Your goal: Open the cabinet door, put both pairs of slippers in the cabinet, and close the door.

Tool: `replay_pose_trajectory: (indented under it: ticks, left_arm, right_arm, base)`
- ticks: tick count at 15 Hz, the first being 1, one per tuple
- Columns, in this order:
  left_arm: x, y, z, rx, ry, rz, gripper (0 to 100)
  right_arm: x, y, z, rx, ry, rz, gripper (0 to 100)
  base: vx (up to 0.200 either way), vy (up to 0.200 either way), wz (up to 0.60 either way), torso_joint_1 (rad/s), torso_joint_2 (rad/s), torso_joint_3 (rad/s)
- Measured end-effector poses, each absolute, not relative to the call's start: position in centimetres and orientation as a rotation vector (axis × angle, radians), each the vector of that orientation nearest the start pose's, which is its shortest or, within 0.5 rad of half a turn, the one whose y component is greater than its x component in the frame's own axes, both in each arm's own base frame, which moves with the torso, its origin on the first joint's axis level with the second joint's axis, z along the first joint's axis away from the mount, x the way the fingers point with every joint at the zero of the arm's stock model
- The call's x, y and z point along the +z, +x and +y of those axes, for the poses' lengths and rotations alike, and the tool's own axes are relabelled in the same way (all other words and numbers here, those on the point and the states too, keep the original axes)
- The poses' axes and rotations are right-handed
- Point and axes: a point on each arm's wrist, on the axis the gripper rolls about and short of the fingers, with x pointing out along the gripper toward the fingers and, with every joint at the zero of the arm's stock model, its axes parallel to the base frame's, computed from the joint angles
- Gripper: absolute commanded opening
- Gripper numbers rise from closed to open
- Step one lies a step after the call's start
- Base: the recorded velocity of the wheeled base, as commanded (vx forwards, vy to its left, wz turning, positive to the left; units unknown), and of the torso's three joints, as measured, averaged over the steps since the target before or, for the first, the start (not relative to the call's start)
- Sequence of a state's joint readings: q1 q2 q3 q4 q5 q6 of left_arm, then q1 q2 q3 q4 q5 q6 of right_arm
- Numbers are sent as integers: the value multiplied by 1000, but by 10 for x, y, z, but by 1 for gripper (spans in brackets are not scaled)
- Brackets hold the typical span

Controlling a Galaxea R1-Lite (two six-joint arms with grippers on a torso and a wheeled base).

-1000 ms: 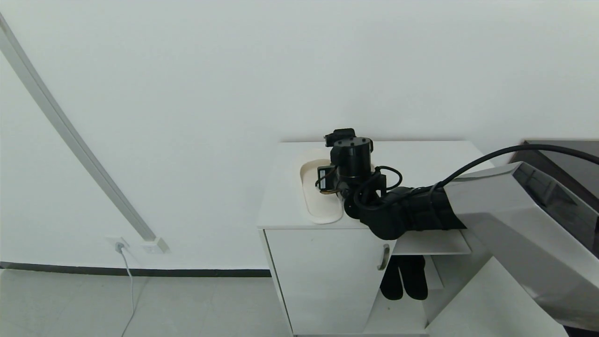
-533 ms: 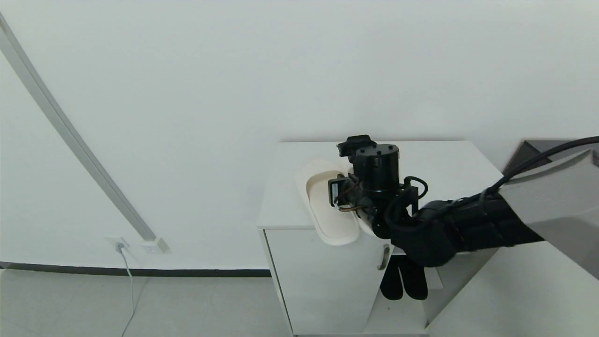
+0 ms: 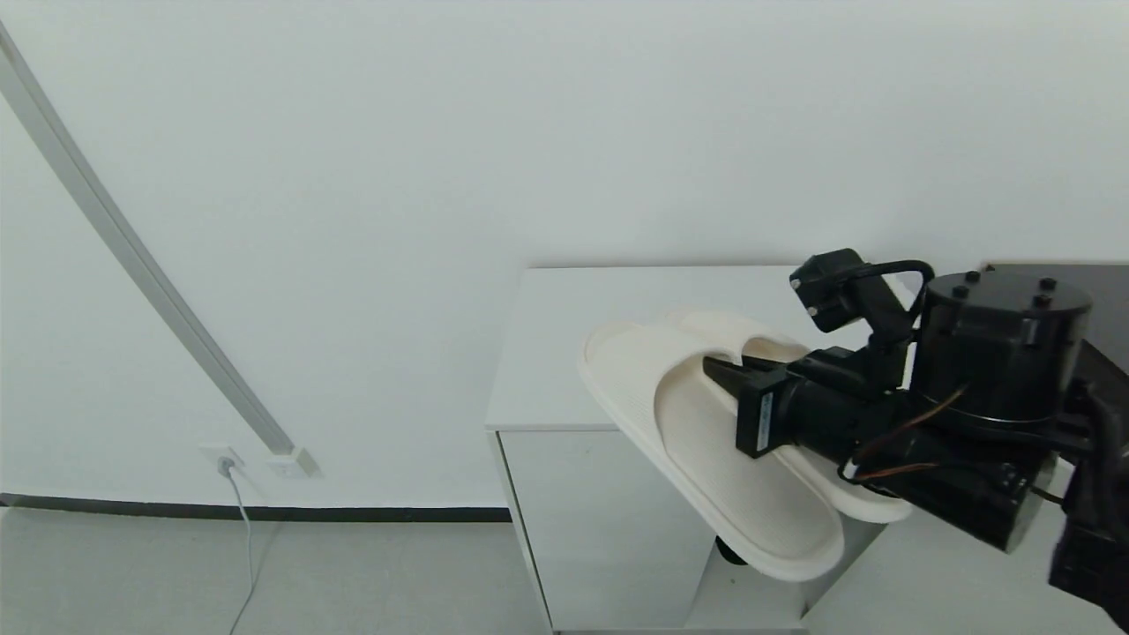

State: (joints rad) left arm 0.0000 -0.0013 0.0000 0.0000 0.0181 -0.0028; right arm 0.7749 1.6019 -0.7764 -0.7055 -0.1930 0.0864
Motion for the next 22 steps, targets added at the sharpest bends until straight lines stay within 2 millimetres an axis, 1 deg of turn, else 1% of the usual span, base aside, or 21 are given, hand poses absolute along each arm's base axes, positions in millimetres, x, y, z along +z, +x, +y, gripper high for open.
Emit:
replay_pose_trajectory:
  ticks: [2, 4, 11, 18, 22]
  left_arm:
    - [75, -23, 0, 19, -4, -1, 0]
    - [75, -23, 0, 19, -4, -1, 0]
    - [75, -23, 0, 17, -3, -1, 0]
    - [75, -23, 0, 16, -3, -1, 0]
    - [75, -23, 0, 16, -4, -1, 0]
  right_arm:
    - [213, 196, 189, 587, 29, 126, 0]
    - [212, 192, 188, 595, 26, 129, 0]
    - [205, 191, 193, 608, 14, 150, 0]
    - [200, 193, 197, 608, 5, 166, 0]
    - [198, 193, 197, 608, 1, 170, 0]
  base:
    - [0, 0, 0, 0, 0, 0]
    - [0, 0, 0, 0, 0, 0]
    - [0, 0, 0, 0, 0, 0]
    - [-200, 0, 0, 4, 6, 1]
    - [0, 0, 0, 0, 0, 0]
